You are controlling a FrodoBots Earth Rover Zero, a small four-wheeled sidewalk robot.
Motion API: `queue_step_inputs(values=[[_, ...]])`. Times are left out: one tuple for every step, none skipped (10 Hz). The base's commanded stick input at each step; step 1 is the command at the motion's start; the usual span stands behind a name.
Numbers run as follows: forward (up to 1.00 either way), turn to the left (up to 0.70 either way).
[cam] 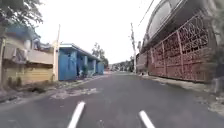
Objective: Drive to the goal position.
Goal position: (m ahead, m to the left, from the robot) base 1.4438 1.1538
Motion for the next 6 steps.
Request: queue_step_inputs(values=[[0.85,-0.02],[0.85,0.03],[0.85,0.0],[0.8,0.0],[0.0,0.0],[0.0,0.0]])
